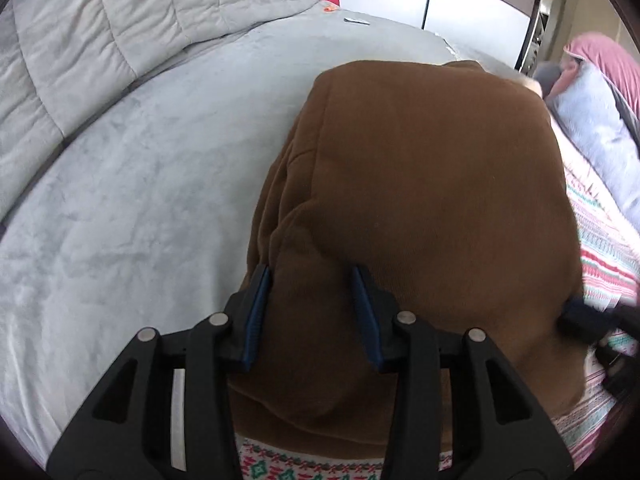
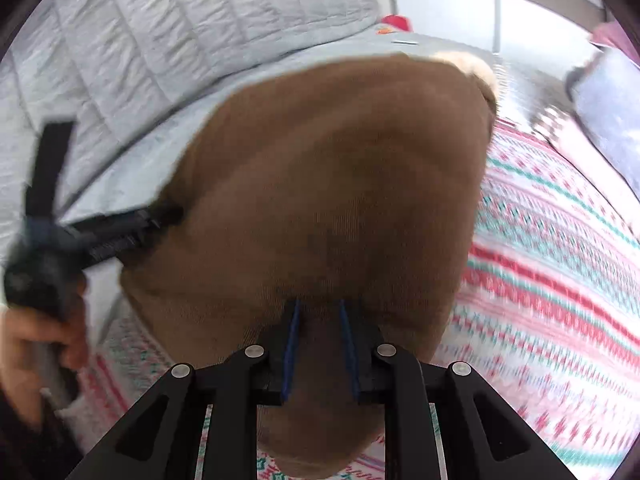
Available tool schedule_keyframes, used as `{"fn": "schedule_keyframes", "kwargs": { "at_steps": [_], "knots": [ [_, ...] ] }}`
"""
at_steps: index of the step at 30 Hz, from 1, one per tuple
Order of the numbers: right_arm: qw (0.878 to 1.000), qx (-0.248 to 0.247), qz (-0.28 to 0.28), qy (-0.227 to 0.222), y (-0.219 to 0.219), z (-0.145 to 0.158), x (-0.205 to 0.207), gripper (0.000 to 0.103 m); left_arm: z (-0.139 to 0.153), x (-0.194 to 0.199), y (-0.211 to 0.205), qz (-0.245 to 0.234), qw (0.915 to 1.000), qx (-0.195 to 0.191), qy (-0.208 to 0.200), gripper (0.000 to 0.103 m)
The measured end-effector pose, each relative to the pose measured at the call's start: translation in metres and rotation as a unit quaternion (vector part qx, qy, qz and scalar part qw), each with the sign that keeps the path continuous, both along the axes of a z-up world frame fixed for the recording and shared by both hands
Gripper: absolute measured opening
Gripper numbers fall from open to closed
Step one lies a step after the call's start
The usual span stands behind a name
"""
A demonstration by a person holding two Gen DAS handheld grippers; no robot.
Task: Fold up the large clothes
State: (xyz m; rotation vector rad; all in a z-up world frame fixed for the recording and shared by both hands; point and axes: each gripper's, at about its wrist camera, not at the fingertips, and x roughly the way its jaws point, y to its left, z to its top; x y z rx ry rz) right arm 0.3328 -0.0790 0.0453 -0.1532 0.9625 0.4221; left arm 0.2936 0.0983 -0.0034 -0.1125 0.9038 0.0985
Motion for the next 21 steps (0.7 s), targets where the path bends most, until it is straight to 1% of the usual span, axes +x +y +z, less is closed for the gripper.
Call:
{"fn": "schedule_keyframes", "kwargs": {
  "at_steps": [3, 4, 6, 8, 9, 10, 12, 13, 14, 15, 16, 17, 20, 21],
  "knots": [
    [0.998, 0.025, -0.035, -0.041, -0.016, 0.038, 0.040, 0.023, 0.000, 0.001, 0.005, -0.005, 0.9999, -0.006, 0.009, 0.044],
    [0.997, 0.043, -0.050, -0.044, -0.022, 0.048, 0.062, 0.023, -0.002, 0.002, 0.006, -0.006, 0.9999, -0.008, 0.011, 0.044],
    [0.994, 0.066, -0.075, -0.034, -0.031, 0.054, 0.103, 0.023, -0.004, 0.004, 0.007, -0.009, 0.9998, -0.010, 0.014, 0.044],
    [0.992, 0.069, -0.109, -0.011, -0.038, 0.047, 0.156, 0.023, -0.004, 0.003, 0.005, -0.012, 0.9998, -0.005, 0.013, 0.044],
    [0.991, 0.069, -0.116, 0.000, -0.039, 0.041, 0.176, 0.023, -0.005, 0.003, 0.005, -0.014, 0.9998, -0.002, 0.014, 0.044],
    [0.990, 0.071, -0.118, 0.013, -0.038, 0.033, 0.191, 0.023, -0.005, 0.003, 0.004, -0.014, 0.9998, 0.000, 0.014, 0.044],
    [0.992, 0.047, -0.105, 0.056, -0.024, 0.002, 0.223, 0.020, -0.007, 0.006, 0.007, -0.012, 0.9998, -0.002, 0.016, 0.044],
    [0.992, 0.030, -0.095, 0.072, -0.016, -0.014, 0.230, 0.020, -0.007, 0.007, 0.009, -0.010, 0.9998, -0.002, 0.017, 0.044],
    [0.993, 0.018, -0.088, 0.077, -0.007, -0.028, 0.234, 0.019, -0.008, 0.008, 0.010, -0.007, 0.9998, 0.000, 0.019, 0.044],
    [0.992, 0.024, -0.096, 0.075, -0.006, -0.030, 0.235, 0.019, -0.010, 0.009, 0.012, -0.005, 0.9998, 0.001, 0.021, 0.044],
    [0.992, 0.019, -0.101, 0.074, -0.004, -0.030, 0.234, 0.019, -0.011, 0.010, 0.014, -0.006, 0.9997, -0.005, 0.022, 0.044],
    [0.993, -0.006, -0.096, 0.066, 0.003, -0.028, 0.231, 0.019, -0.011, 0.010, 0.015, -0.007, 0.9996, -0.011, 0.023, 0.044],
    [0.993, -0.049, -0.095, 0.050, 0.014, -0.022, 0.224, 0.020, -0.010, 0.007, 0.015, -0.007, 0.9995, -0.020, 0.023, 0.044],
    [0.992, -0.063, -0.096, 0.044, 0.017, -0.016, 0.224, 0.021, -0.010, 0.006, 0.016, -0.007, 0.9995, -0.022, 0.024, 0.044]
  ]
}}
